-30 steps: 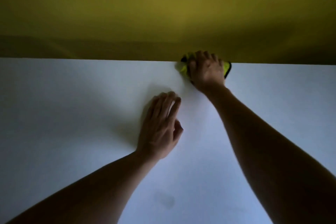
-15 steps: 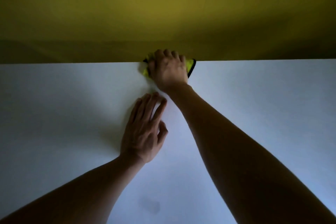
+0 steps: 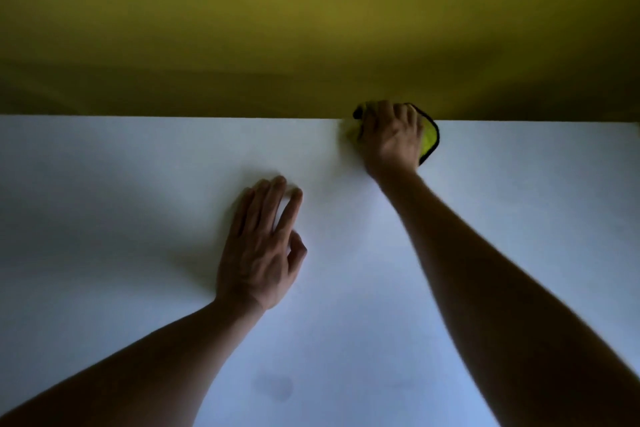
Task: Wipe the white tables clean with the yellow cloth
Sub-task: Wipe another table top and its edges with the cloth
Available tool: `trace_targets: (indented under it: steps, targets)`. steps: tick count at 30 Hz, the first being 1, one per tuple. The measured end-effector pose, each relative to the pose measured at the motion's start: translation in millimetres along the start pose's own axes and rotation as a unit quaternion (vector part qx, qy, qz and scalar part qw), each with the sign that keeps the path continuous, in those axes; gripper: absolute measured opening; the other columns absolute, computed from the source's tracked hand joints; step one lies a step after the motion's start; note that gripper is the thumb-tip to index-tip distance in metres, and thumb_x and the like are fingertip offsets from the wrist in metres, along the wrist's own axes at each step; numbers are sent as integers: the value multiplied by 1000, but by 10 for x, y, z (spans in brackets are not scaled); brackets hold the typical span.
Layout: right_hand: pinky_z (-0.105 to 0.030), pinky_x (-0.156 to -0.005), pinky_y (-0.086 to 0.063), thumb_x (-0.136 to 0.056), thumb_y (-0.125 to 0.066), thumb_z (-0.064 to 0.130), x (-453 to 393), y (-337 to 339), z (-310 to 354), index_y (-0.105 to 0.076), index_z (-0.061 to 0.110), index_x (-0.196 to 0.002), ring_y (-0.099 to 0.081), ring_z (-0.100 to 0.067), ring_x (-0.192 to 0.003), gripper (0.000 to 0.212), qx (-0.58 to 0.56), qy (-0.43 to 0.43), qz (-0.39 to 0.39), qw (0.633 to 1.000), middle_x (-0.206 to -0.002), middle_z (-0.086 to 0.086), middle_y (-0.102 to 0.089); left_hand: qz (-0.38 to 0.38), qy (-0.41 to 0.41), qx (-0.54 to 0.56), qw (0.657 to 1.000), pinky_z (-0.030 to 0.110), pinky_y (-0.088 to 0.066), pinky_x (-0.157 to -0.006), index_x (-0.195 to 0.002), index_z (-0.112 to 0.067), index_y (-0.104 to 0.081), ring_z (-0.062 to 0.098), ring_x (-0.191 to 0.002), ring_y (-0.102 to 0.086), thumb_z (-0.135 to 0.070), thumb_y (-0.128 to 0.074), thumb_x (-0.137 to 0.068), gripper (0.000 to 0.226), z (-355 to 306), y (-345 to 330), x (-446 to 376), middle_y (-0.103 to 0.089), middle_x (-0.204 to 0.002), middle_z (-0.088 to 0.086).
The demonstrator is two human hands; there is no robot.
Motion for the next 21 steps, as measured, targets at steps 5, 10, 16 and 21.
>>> trace_targets:
  steps: [5,10,16,21]
  targets:
    - [-44,-94,-37,-98,-45,39,268,-125,780,-63,17,-113,-52,-35,-110,33,-60,102,1,993,-113,-14,-62,10,-1,-7,1000,54,-25,-126,-154,-7,-46,40,-150,-36,-22,-41,-94,62,3,-11,3,-39,-162,19]
    - [-42,-94,-37,-101,-39,41,229,-84,722,-56,18,-125,-51,-33,-114,37,-60,162,22,985,-123,-10,-60,5,-10,-10,1000,53,-25,-126,-155,-8,-44,39,-151,-36,-24,-41,-96,61,27,-40,12,-37,-163,20]
    - [-41,-96,-33,-104,-34,38,-78,91,-374,-56,17,-121,-48,-33,-117,35,19,90,23,996,-125,-12,-56,10,-15,-14,1000,54,-25,-125,-155,-10,-45,39,-152,-34,-24,-41,-96,61,33,-53,5,-35,-165,17]
    - [-44,-98,-35,-105,-38,34,-135,163,-702,-59,8,-114,-51,-38,-114,35,-33,28,-7,999,-119,-19,-59,9,-4,-22,1000,55,-26,-125,-155,-10,-46,40,-151,-36,-24,-43,-93,63,-21,-37,2,-36,-164,18]
Point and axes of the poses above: each hand's wrist, its own x-axis away from the middle knuckle, its own y-axis out of the back of the hand, z = x × y, the point moved 1 cm from there along -x, towards the middle knuckle
